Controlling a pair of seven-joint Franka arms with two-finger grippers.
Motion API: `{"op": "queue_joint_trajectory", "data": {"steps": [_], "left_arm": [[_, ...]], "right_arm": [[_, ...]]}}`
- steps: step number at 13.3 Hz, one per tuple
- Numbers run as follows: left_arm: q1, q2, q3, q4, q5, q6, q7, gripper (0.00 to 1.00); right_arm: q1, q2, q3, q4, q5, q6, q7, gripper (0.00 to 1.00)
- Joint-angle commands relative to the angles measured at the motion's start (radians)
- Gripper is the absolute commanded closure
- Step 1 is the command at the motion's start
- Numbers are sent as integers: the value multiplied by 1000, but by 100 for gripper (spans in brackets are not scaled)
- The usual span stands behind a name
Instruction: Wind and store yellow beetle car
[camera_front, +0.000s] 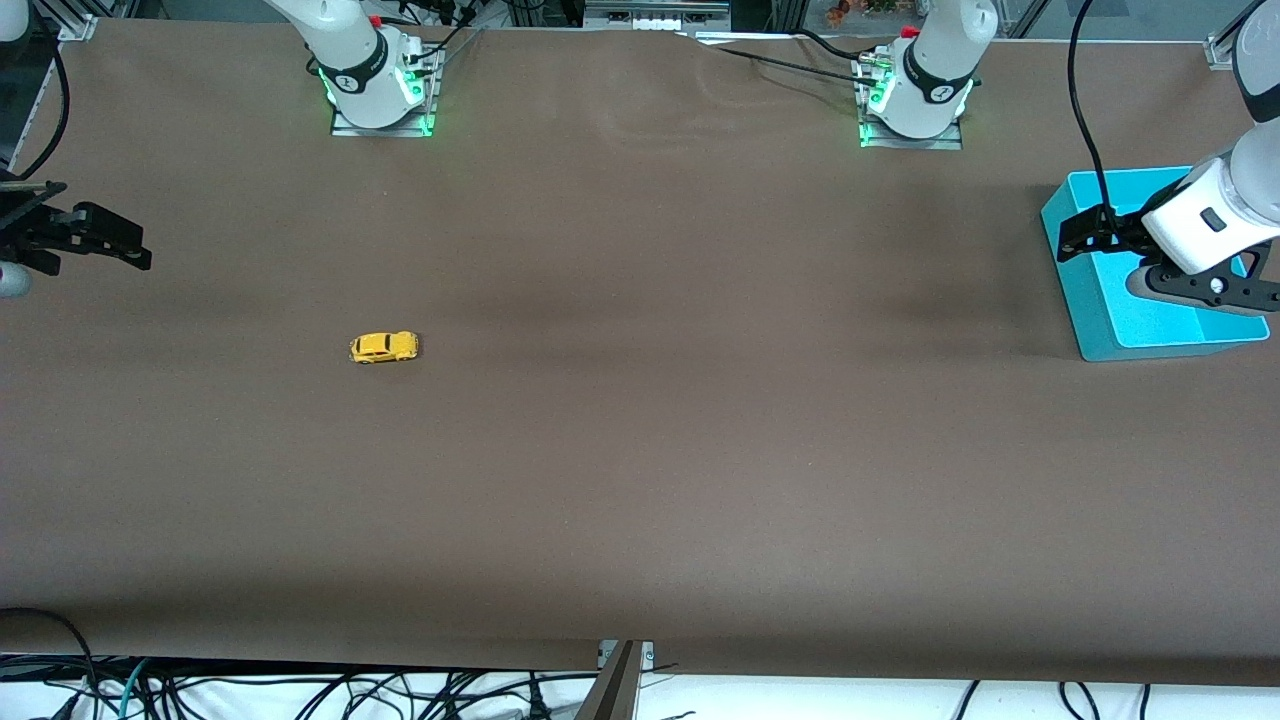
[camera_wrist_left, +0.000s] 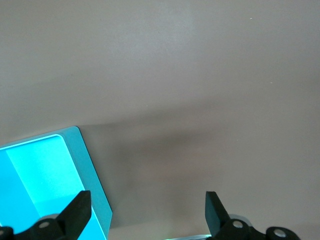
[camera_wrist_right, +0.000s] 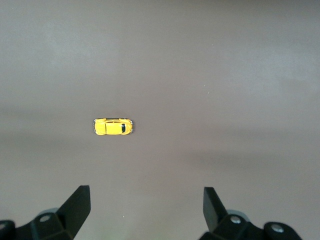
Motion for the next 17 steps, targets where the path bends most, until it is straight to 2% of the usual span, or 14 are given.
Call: {"op": "queue_joint_trajectory", "data": {"steps": [1,17], "left_arm": [[7,-8,-7,8,18,-10,5,0],[2,-5,-15,-12,23,21,5,0]], "right_arm": [[-12,-14,16,-4,-11,-7,12,0],[-15,-8,15,-3,-11,-1,8,0]]}}
